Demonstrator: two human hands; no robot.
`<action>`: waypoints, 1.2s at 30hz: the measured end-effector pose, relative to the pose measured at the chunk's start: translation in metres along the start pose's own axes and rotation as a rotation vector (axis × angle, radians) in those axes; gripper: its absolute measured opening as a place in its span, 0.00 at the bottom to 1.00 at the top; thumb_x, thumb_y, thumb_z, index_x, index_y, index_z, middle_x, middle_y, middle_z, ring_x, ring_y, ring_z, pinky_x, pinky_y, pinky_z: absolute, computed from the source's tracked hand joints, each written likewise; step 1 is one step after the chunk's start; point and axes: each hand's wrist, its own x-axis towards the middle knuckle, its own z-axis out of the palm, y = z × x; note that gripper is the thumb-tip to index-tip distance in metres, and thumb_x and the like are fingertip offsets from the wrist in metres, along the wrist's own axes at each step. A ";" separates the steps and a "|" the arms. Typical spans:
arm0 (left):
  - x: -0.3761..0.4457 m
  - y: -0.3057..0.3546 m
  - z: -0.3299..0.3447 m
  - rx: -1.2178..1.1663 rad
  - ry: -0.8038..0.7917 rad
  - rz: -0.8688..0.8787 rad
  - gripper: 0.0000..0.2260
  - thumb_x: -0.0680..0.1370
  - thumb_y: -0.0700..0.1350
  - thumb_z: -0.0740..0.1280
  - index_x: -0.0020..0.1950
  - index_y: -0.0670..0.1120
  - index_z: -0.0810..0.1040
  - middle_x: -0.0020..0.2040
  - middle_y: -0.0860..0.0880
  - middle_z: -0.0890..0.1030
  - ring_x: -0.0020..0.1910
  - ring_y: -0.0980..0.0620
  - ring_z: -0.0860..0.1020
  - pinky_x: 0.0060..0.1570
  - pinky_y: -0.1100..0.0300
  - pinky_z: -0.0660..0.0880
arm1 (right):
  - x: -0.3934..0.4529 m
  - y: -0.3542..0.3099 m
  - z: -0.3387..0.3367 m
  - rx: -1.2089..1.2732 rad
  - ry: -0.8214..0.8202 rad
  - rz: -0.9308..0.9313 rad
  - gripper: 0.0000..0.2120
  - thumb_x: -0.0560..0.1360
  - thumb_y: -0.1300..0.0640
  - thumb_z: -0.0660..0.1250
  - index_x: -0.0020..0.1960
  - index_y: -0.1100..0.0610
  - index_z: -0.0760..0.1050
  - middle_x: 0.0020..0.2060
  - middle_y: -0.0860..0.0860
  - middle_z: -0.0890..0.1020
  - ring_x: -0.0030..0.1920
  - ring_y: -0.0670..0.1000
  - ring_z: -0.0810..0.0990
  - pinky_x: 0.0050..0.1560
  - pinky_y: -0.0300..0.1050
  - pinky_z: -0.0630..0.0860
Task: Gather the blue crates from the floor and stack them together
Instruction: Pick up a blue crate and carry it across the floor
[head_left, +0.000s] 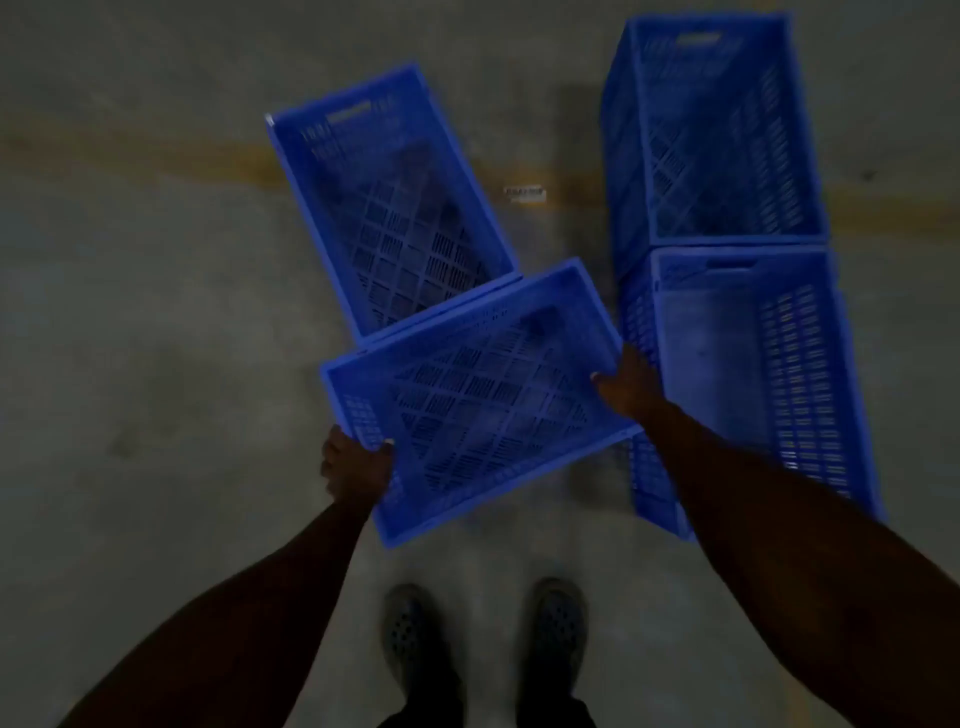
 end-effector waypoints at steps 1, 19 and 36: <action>0.009 -0.005 0.008 -0.083 0.018 -0.054 0.39 0.75 0.50 0.74 0.78 0.38 0.58 0.75 0.36 0.66 0.72 0.33 0.68 0.70 0.39 0.67 | 0.007 0.002 0.007 -0.017 0.032 0.004 0.41 0.76 0.48 0.69 0.79 0.62 0.51 0.76 0.62 0.60 0.74 0.63 0.63 0.73 0.57 0.62; 0.051 -0.076 -0.001 -0.410 -0.055 -0.072 0.27 0.65 0.53 0.67 0.62 0.44 0.71 0.54 0.41 0.81 0.50 0.40 0.81 0.52 0.40 0.80 | -0.001 0.017 -0.002 -0.002 0.272 0.111 0.19 0.78 0.51 0.63 0.66 0.58 0.71 0.64 0.63 0.74 0.63 0.68 0.73 0.63 0.58 0.70; -0.274 -0.046 -0.376 -0.605 0.146 0.137 0.11 0.83 0.47 0.63 0.65 0.52 0.75 0.55 0.48 0.82 0.49 0.47 0.83 0.49 0.51 0.79 | -0.341 -0.200 -0.217 0.091 0.207 -0.354 0.14 0.79 0.54 0.64 0.61 0.61 0.71 0.48 0.57 0.75 0.47 0.55 0.75 0.51 0.53 0.72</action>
